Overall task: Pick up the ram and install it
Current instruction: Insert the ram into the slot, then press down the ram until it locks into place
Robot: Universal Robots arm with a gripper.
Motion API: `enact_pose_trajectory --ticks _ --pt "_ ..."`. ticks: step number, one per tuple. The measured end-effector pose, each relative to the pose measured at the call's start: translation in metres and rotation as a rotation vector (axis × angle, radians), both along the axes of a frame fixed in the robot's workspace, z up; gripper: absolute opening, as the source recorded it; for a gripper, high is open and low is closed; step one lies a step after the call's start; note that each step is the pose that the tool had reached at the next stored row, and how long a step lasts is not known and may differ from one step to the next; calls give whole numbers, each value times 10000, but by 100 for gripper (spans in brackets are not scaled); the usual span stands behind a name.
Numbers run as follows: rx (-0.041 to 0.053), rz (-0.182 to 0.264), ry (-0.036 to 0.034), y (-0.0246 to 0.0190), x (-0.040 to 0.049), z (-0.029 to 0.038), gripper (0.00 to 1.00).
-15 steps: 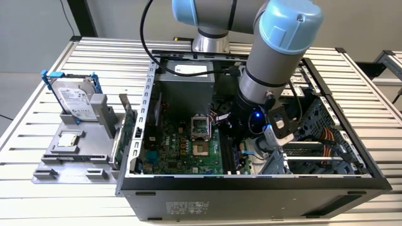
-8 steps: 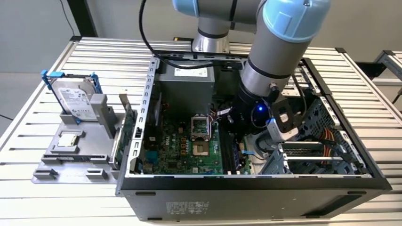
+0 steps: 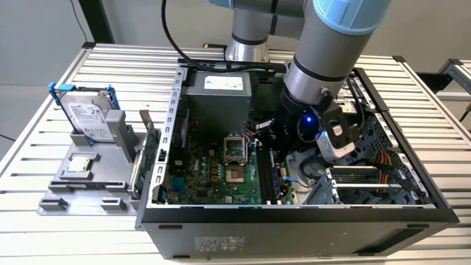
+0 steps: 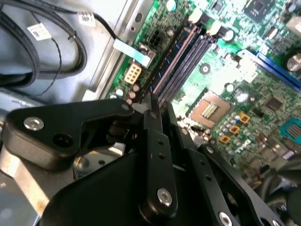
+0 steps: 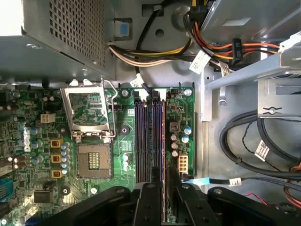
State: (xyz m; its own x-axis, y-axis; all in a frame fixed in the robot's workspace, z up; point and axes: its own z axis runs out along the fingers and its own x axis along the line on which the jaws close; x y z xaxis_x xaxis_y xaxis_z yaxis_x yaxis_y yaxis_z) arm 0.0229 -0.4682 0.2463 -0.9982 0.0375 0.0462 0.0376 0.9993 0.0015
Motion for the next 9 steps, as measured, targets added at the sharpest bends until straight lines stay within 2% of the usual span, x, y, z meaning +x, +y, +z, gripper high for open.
enact_pose_trajectory --ticks 1,9 --pt "-1 0 0 0 0 0 0" --pt "-1 0 0 0 0 2 0"
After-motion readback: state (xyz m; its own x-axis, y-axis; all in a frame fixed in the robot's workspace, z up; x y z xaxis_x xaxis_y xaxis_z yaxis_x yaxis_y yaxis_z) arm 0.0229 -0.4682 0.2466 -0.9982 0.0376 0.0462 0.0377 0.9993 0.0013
